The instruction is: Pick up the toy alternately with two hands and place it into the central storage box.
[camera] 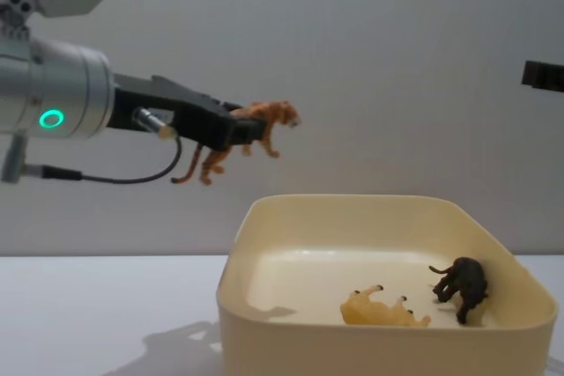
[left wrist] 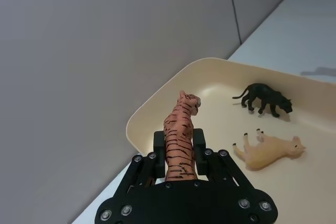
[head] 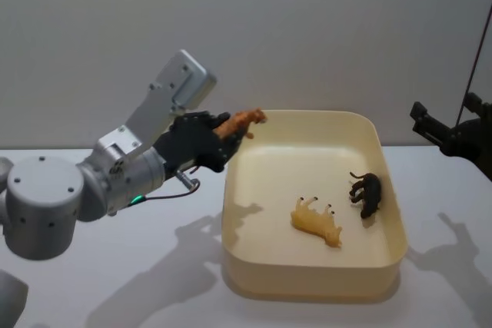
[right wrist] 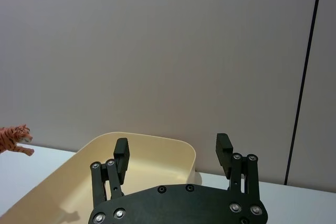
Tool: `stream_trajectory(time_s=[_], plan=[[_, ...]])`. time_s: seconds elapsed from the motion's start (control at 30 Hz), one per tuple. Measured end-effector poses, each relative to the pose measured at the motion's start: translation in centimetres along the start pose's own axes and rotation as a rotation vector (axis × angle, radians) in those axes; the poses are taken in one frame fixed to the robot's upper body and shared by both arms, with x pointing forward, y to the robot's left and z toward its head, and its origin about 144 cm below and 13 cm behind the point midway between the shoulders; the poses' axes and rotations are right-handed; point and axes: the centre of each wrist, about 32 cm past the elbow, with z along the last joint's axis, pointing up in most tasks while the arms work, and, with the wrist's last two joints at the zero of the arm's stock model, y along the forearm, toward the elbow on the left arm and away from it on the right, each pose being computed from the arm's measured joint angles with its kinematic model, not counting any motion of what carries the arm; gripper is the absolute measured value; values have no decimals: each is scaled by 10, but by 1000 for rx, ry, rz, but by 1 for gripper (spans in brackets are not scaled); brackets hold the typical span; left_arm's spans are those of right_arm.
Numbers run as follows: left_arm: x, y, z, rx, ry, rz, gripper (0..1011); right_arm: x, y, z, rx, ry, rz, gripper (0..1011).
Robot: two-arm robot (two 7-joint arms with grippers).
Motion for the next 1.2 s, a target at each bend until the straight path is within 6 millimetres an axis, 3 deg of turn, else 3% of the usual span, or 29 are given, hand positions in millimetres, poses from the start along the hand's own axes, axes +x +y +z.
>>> stream_trajectory(time_s=[0.3, 0.7, 0.9, 1.2], plan=[[10, -16, 7, -16, -41, -111, 287, 0, 0, 0, 0, 0, 0, 1001], [22, -55, 8, -18, -72, -300, 299, 0, 0, 0, 0, 0, 0, 1001], [26, -74, 7, -11, -85, -376, 497, 0, 0, 0, 0, 0, 0, 1001], [27, -87, 8, -3, -93, -430, 753, 0, 0, 0, 0, 0, 0, 1001]])
